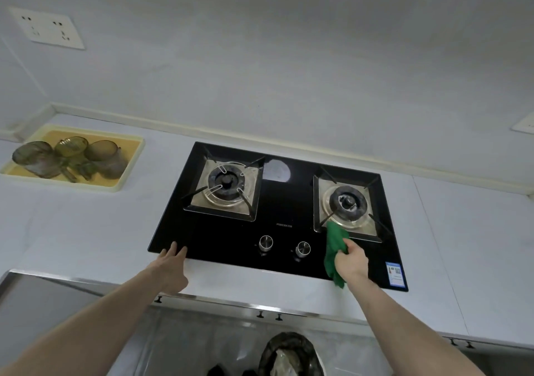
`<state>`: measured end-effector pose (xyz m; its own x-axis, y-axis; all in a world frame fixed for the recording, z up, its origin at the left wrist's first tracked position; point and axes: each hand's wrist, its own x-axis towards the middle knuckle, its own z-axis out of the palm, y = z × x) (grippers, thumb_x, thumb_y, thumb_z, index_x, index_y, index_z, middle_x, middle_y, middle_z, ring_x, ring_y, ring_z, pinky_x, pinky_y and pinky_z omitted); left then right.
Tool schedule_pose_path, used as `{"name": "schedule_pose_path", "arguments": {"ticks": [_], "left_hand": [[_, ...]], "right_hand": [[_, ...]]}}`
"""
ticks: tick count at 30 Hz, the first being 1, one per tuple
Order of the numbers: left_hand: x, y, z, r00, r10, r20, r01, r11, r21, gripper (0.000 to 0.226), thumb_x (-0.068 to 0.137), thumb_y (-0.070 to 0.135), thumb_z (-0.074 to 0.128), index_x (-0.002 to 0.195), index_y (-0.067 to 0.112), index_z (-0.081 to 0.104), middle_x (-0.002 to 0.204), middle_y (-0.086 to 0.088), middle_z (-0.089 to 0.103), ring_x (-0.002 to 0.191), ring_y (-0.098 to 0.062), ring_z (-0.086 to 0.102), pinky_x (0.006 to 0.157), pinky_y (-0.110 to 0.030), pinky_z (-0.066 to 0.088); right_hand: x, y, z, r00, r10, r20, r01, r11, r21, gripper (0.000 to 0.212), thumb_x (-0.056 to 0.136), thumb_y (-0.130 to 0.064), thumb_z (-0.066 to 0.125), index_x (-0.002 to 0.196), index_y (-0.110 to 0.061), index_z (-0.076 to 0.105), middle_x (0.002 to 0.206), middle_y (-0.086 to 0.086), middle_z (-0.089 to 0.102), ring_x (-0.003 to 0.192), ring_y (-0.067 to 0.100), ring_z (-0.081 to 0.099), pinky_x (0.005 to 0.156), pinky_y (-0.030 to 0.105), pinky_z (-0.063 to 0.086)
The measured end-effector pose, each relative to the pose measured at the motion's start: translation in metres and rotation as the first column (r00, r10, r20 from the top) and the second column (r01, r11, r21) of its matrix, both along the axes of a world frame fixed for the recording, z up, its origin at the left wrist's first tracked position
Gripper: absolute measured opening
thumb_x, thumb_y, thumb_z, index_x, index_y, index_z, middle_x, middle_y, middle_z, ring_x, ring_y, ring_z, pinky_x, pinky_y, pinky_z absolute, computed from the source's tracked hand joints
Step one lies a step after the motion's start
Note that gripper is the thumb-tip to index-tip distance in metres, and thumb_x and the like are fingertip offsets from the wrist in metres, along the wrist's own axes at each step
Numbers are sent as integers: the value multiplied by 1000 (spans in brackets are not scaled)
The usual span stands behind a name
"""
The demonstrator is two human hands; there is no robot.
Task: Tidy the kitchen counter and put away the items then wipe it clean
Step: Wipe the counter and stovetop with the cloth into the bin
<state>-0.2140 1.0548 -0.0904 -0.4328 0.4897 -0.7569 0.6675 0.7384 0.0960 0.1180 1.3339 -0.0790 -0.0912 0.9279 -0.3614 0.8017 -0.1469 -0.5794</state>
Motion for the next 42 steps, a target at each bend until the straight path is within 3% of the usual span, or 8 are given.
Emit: {"name": "schedule_pose_path", "arguments": {"ticks": [7,17,22,27,31,34,37,42], "left_hand": [[3,12,-6,999,-29,-28,27,998,-55,96,89,10,48,161,19,-15,167,-10,-22,155,-39,-7,123,-49,27],[14,24,-3,988,-63,-139,48,993,-111,103,85,15,55,160,16,-15,168,-13,-18,155,-41,2,114,-41,42],[18,24,-5,985,-52,-167,35,994,-108,108,83,17,59,160,17,-17,167,-14,-19,155,-42,1,112,-40,44],[21,23,-4,984,-44,-174,28,995,-93,108,83,19,59,160,19,-18,167,-12,-21,155,-41,-1,112,-38,44],[21,23,-1,983,-37,-179,20,995,-98,108,83,20,58,159,21,-18,167,-11,-21,156,-39,-2,111,-38,44],[23,25,0,982,-30,-185,13,996,-91,108,83,22,59,159,21,-18,167,-10,-21,156,-39,-2,112,-38,43],[25,26,-1,980,-21,-197,4,996,-85,109,84,22,60,159,20,-19,167,-11,-22,156,-39,-3,110,-37,45],[30,26,1,977,-30,-213,9,995,-96,110,84,24,61,159,17,-19,167,-14,-22,155,-41,-4,113,-38,43]], "right_hand": [[-82,16,26,993,112,24,-114,967,229,53,93,-3,52,142,-23,57,124,10,69,113,33,65,95,39,51],[-138,32,20,925,351,145,-378,882,280,60,90,-2,51,144,-28,55,122,4,72,107,27,68,91,36,54],[-144,30,1,838,536,101,-544,809,224,48,101,-12,48,148,-21,51,156,-3,45,134,22,54,109,32,44],[-149,24,-9,687,725,56,-723,672,159,51,100,-13,50,149,-30,49,165,-11,27,119,20,65,100,35,55],[-150,36,-7,473,789,392,-860,509,12,61,104,-33,45,161,-29,23,171,2,-1,157,30,2,126,49,16],[-137,43,-19,363,814,453,-859,481,-175,74,103,-50,41,162,-36,-2,170,2,-12,155,38,-8,122,60,2],[-133,41,-33,445,811,380,-816,542,-201,77,102,-45,47,161,-37,-3,170,4,-10,155,41,0,123,61,13],[-141,41,-43,601,740,301,-777,629,4,52,99,-22,58,146,-22,38,161,11,31,144,38,36,116,50,39]]}}
